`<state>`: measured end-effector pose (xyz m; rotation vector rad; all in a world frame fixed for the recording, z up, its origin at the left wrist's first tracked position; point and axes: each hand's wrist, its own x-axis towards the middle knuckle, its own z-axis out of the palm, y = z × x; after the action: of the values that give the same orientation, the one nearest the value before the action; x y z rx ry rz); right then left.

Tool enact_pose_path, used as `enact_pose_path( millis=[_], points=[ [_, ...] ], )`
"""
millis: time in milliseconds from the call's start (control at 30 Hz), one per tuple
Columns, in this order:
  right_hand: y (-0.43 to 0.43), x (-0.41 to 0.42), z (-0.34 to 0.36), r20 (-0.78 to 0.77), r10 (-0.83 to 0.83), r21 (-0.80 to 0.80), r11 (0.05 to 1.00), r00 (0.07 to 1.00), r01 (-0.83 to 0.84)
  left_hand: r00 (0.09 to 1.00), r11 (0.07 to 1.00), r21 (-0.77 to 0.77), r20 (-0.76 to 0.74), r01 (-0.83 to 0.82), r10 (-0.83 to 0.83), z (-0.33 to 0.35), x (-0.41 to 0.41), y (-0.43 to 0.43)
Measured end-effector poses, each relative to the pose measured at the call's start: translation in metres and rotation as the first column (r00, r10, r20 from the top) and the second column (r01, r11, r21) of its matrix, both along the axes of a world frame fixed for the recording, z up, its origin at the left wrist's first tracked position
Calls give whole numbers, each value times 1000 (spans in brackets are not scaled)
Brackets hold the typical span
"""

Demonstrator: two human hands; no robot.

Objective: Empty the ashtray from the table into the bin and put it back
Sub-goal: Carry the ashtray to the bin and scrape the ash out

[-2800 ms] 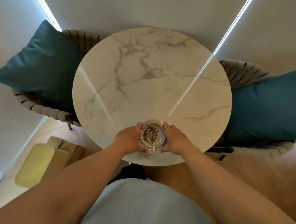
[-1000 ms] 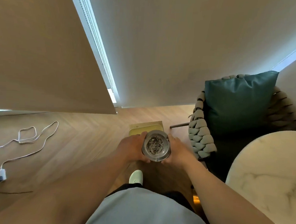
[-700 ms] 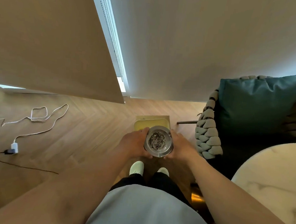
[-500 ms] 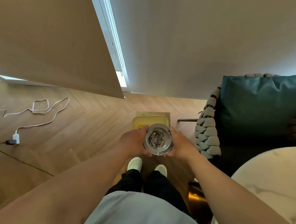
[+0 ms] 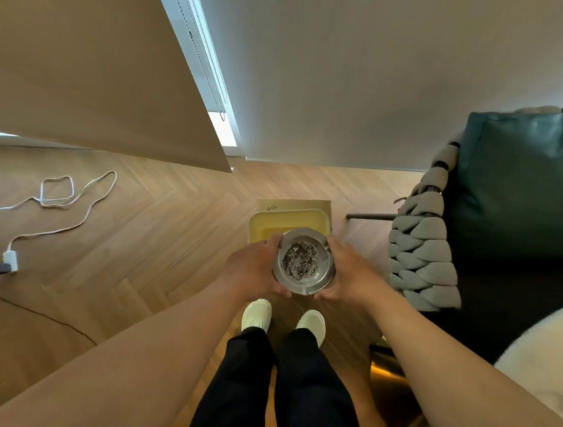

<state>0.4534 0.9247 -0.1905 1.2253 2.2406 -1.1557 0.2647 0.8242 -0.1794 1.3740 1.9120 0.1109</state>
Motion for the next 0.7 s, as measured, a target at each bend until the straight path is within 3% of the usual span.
enact_pose_path(
  millis=[100,200,400,500,700],
  points=[
    [6,-10,-22,-38,-39,-44,998,998,38,1000,1000,24,-4,1,-1,-26,-15,7],
    [20,-22,-44,-72,-212,-85,975,975,205,1000,999,42,-10,14,-14,-52,-29,19],
    [53,-41,-93,-167,-522,-29,851,836,525,998,994,92,19,62,-64,-102,-50,51],
    [60,-44,-122,-122,-561,-86,827,818,555,996,992,87,29,86,-89,-129,-57,58],
    [73,-47,-164,-41,-486,-106,871,873,480,994,994,68,64,84,-88,-176,-56,51]
  ],
)
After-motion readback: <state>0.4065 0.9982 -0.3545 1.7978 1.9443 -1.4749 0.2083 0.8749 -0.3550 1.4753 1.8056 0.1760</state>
